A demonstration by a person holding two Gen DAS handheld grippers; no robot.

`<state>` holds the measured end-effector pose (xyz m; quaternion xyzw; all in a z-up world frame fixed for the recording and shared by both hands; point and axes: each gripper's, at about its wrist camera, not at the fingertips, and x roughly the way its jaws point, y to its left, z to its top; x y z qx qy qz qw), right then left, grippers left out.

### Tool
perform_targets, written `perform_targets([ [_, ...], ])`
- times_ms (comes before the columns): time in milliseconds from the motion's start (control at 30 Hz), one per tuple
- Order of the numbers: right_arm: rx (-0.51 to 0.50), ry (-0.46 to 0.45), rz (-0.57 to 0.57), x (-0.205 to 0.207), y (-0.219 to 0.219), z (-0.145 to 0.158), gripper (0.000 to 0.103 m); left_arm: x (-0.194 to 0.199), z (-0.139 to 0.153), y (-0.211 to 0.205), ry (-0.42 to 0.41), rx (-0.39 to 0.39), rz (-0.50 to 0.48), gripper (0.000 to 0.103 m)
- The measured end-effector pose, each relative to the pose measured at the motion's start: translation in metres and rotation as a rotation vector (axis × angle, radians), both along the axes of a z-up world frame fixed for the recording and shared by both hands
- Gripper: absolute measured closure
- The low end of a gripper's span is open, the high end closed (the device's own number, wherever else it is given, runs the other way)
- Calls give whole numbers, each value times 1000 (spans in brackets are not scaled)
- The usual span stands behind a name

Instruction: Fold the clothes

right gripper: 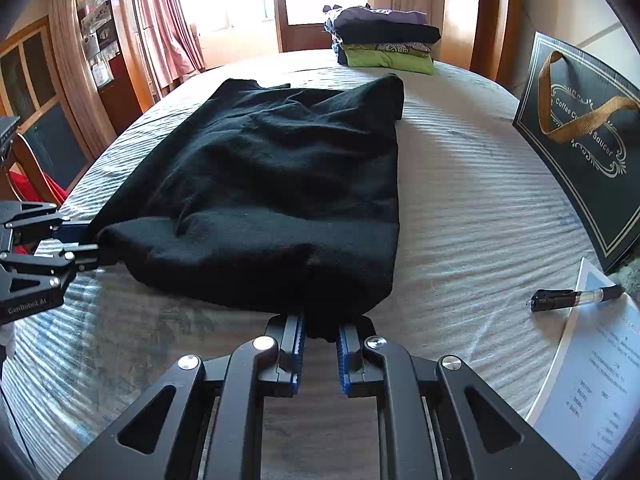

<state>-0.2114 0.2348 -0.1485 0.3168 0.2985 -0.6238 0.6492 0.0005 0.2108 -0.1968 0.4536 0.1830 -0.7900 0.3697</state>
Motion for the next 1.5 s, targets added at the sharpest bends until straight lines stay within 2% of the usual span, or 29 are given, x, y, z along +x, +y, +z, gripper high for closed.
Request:
perform_targets([
  [267, -49, -133, -68, 17, 45, 36, 93, 42, 28, 13, 6, 31, -115, 89],
  [433, -31, -145, -93, 59, 85, 49, 93, 74, 44, 25, -10, 55, -211, 89],
  [533, -40, -136, -125, 73, 91, 59, 93, 80, 54, 16, 5, 57, -238, 89],
  [733, -128, -81, -162, 70, 46, 97, 94, 72, 80, -29, 50, 24, -258, 89],
  [933, -163, -51, -209, 44, -30, 121, 94, 38, 88, -115, 79, 30, -259, 89],
  [1033, -142, -57, -247, 24, -72, 117, 94, 15, 81, -161, 70, 29, -268, 89],
  [1133, -107, -74, -296, 2, -116, 100, 94, -7, 61, -204, 46, 32, -269, 89],
  [1267, -24, -106, -351, -22, -166, 55, 94, -28, 22, -250, -3, 61, -253, 89],
  [1367, 60, -121, -412, -33, -187, 17, 93, -37, -8, -272, -53, 85, -247, 87],
  [1400, 59, -137, -423, -35, -186, 14, 93, -36, -13, -277, -52, 96, -245, 82],
  [1433, 57, -153, -434, -37, -185, 11, 92, -34, -10, -281, -41, 98, -240, 68],
  [1467, 56, -168, -445, -39, -185, 8, 91, -30, -6, -284, -35, 106, -238, 62],
  [1500, 54, -181, -455, -41, -182, 9, 88, -24, 0, -286, -21, 122, -233, 50],
])
